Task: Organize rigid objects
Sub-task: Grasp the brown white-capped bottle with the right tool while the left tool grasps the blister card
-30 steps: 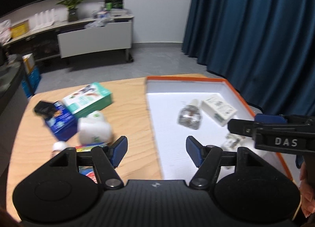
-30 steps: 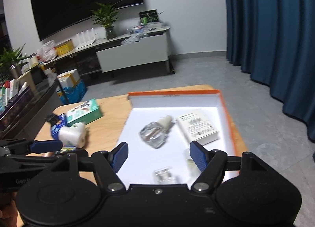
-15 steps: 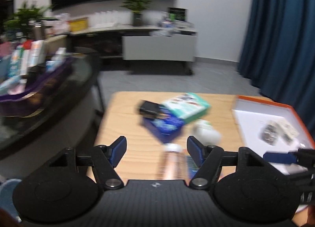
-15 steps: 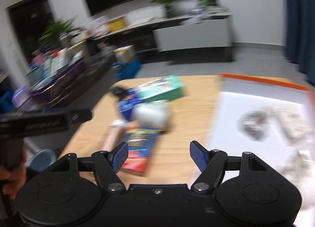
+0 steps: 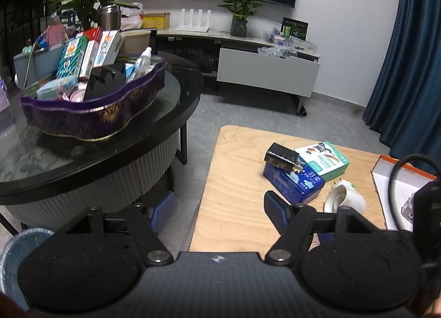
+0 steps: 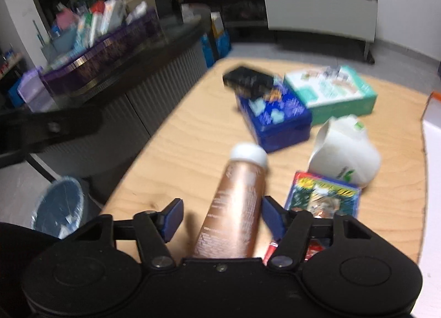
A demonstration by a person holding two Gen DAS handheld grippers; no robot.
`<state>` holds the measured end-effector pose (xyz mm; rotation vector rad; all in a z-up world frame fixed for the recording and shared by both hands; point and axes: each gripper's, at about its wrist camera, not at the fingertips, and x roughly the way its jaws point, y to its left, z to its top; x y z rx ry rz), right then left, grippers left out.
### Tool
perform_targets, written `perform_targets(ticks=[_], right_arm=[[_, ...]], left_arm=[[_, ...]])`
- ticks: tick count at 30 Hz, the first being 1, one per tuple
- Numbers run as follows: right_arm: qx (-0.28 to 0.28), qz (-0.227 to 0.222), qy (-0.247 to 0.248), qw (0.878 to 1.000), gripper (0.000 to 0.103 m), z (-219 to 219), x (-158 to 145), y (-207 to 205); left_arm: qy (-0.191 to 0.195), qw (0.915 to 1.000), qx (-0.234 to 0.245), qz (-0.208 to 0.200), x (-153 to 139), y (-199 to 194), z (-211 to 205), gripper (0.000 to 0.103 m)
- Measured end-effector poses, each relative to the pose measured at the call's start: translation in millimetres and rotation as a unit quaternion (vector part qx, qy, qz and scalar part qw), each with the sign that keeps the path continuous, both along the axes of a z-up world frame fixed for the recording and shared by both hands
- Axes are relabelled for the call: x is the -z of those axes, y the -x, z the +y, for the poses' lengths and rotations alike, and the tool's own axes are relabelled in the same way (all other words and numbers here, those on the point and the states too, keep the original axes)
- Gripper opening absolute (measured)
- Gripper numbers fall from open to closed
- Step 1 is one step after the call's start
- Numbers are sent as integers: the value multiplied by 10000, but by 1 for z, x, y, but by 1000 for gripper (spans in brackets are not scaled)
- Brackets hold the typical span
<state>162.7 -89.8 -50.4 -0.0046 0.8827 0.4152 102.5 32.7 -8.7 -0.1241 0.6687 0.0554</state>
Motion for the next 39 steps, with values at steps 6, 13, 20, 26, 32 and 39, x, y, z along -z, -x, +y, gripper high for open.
perform_targets(ticks=[6, 13, 20, 26, 32, 39], right_arm=[[0, -298, 159, 9994, 45, 2, -4, 2], [321, -618, -711, 9950, 44, -60, -39, 37], [1023, -904, -397, 9898, 44, -130, -54, 66], [1432, -932, -489, 9841, 44, -165, -52, 77], [1649, -939, -627, 9798, 44, -185, -51, 81], [1719, -1133, -762, 9756, 44, -202, -60, 86]], left_arm=[[76, 9999, 127, 78, 8, 1, 2, 73], [221, 9991, 352, 88, 15, 2, -10, 73], [353, 9940, 938, 440, 39, -5, -62, 73], [522, 9891, 1131, 790, 60, -17, -112, 77], [137, 9919, 974, 804, 70, -30, -149, 91], [-62, 9900, 1168, 784, 70, -25, -143, 61]])
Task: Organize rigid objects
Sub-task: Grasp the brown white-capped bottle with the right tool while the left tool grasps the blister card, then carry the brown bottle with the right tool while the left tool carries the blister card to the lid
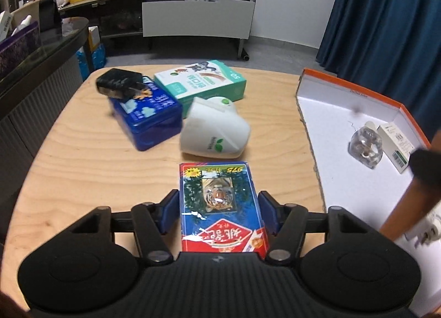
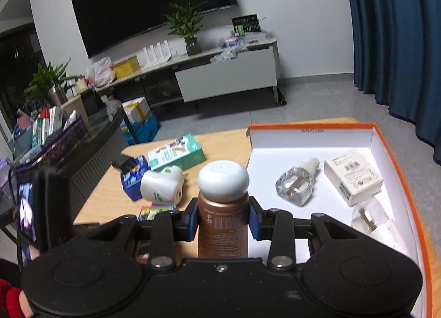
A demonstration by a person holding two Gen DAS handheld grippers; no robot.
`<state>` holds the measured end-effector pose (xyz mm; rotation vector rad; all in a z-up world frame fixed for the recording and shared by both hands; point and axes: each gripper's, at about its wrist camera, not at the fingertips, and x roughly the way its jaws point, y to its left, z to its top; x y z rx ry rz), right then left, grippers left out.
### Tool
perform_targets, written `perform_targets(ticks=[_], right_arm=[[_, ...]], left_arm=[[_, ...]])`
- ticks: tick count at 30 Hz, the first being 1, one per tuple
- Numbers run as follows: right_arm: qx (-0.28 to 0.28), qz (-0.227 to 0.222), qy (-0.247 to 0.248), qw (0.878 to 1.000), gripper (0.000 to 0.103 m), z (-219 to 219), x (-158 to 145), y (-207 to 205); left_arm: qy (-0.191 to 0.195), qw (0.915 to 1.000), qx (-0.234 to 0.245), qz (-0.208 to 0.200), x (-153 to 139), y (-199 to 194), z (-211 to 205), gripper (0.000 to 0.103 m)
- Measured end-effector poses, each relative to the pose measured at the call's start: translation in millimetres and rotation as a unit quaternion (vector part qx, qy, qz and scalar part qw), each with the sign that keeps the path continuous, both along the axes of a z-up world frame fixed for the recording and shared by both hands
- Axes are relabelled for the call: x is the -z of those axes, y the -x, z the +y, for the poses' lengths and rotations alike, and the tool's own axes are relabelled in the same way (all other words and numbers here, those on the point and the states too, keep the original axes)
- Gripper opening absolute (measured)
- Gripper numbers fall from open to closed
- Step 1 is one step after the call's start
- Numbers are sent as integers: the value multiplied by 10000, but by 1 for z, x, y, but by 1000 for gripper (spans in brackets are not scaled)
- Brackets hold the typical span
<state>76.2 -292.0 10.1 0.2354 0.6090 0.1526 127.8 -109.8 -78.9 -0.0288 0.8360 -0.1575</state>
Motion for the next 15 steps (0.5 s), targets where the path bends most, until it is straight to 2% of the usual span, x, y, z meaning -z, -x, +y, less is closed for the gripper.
perform_targets(ticks=[7, 12, 15], right_arm=[[209, -239, -28, 9995, 44, -17, -15, 4], [474, -418, 128, 9979, 44, -36, -31, 12], [672, -469, 218, 9964, 44, -54, -38, 18]], left_arm=[[-55, 9990, 152, -405, -29, 18, 6, 60], [72, 9965, 344, -763, -59, 27, -11, 60], [90, 9933, 609, -983, -74, 31, -34, 60]])
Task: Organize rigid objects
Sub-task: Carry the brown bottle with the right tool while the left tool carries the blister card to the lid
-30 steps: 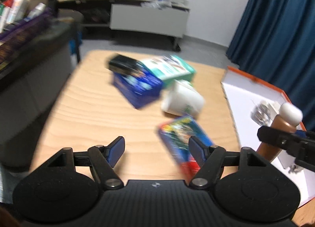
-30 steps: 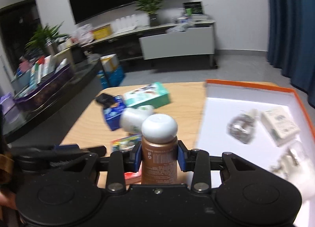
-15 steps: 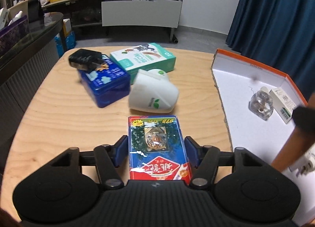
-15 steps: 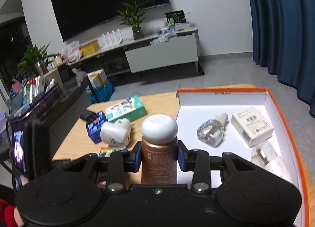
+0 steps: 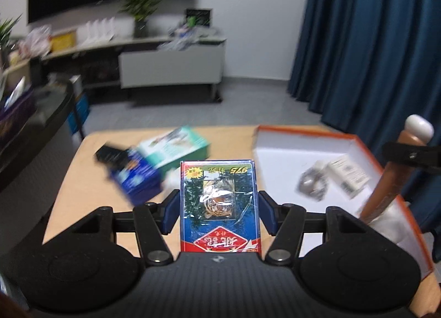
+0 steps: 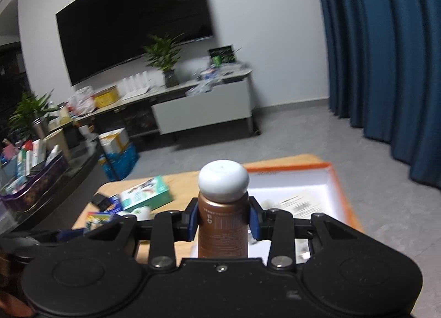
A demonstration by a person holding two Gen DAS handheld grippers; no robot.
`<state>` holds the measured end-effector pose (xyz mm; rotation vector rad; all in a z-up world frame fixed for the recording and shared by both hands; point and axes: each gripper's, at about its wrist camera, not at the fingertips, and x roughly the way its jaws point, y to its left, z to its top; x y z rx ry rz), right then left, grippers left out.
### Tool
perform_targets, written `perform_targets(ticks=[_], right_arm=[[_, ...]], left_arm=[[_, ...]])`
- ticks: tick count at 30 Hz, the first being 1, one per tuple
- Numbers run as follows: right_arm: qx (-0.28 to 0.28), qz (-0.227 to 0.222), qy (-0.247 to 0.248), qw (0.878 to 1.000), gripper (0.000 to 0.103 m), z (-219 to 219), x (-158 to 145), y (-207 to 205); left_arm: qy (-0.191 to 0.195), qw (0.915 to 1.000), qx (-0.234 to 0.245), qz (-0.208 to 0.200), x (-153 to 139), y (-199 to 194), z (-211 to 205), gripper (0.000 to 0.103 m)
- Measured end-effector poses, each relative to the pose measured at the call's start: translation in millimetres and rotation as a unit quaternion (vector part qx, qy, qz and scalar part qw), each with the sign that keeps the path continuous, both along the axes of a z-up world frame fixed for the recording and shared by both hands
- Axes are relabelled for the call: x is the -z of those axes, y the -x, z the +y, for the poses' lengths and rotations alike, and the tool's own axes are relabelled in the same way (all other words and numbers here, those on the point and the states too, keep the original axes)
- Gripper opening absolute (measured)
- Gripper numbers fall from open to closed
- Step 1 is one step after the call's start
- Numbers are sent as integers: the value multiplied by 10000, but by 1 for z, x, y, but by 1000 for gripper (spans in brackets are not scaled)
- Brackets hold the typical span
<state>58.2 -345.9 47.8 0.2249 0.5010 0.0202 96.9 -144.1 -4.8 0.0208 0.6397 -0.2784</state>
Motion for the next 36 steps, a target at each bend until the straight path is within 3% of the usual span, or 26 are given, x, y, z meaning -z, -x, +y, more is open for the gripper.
perform_targets(ticks=[6, 14, 36], right_arm=[[306, 0, 176, 9994, 45, -31, -8, 8], [437, 159, 233, 9986, 45, -56, -11, 10], [327, 399, 269, 9983, 45, -60, 0, -7]], left_arm=[[133, 9985, 519, -64, -15, 0, -55, 60], [225, 9958, 886, -28, -25, -4, -95, 60], [141, 9979, 624, 108, -25, -10, -105, 60]])
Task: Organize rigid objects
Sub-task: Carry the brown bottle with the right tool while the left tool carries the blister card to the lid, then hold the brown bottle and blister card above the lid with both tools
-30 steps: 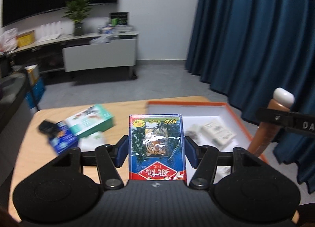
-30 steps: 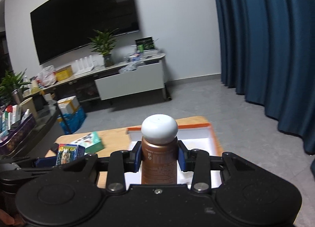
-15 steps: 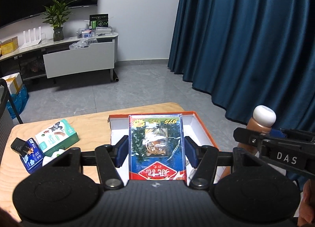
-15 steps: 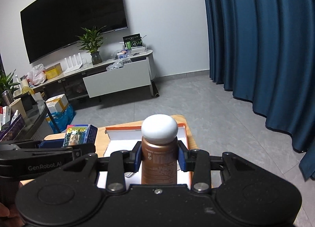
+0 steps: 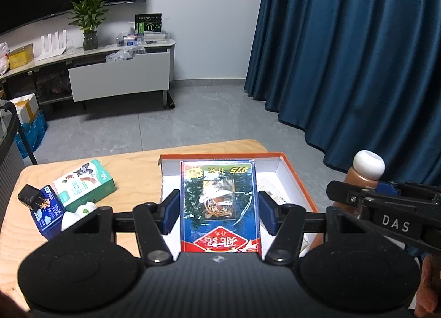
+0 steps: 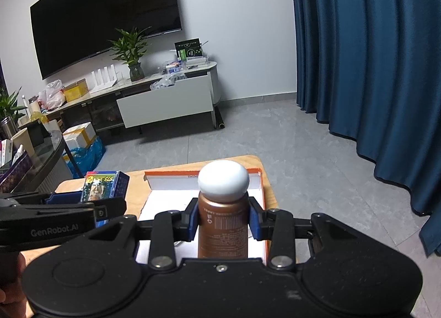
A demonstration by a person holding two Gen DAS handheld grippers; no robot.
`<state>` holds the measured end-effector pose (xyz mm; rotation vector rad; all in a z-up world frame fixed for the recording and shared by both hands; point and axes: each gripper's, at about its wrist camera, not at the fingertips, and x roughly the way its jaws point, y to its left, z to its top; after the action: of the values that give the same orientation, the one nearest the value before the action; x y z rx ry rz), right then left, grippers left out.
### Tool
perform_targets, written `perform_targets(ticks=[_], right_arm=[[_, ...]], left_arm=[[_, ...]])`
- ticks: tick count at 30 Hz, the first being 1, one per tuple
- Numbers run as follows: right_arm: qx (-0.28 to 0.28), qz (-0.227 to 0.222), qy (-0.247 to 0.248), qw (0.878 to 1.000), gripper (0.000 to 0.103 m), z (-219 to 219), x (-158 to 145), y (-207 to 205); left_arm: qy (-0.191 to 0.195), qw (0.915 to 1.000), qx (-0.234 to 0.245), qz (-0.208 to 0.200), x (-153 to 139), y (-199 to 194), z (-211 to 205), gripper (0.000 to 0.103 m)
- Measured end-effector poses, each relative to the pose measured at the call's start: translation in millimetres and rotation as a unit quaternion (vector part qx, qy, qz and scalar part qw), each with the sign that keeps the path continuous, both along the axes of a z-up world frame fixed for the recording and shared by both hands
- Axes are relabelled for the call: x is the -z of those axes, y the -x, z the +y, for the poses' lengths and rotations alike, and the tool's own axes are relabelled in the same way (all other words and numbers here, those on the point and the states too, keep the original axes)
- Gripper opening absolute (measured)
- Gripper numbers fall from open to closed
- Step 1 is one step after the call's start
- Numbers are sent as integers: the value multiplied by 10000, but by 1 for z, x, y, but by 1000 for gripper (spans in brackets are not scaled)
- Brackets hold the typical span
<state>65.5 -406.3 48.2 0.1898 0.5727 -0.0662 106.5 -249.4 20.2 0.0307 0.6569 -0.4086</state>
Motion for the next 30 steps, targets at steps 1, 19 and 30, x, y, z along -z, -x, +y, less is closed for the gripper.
perform_targets(ticks=[1, 19, 30], right_arm=[[-10, -1, 3, 10000, 45, 0, 0, 0], [-11, 81, 106, 9999, 45, 1, 3, -6], [-24, 60, 112, 9999, 45, 1, 4, -7]], left_arm=[[18, 10000, 3, 19, 1, 0, 0, 60], [5, 10000, -13, 81, 8, 0, -2, 60], [17, 9999, -10, 117, 10, -1, -2, 60]])
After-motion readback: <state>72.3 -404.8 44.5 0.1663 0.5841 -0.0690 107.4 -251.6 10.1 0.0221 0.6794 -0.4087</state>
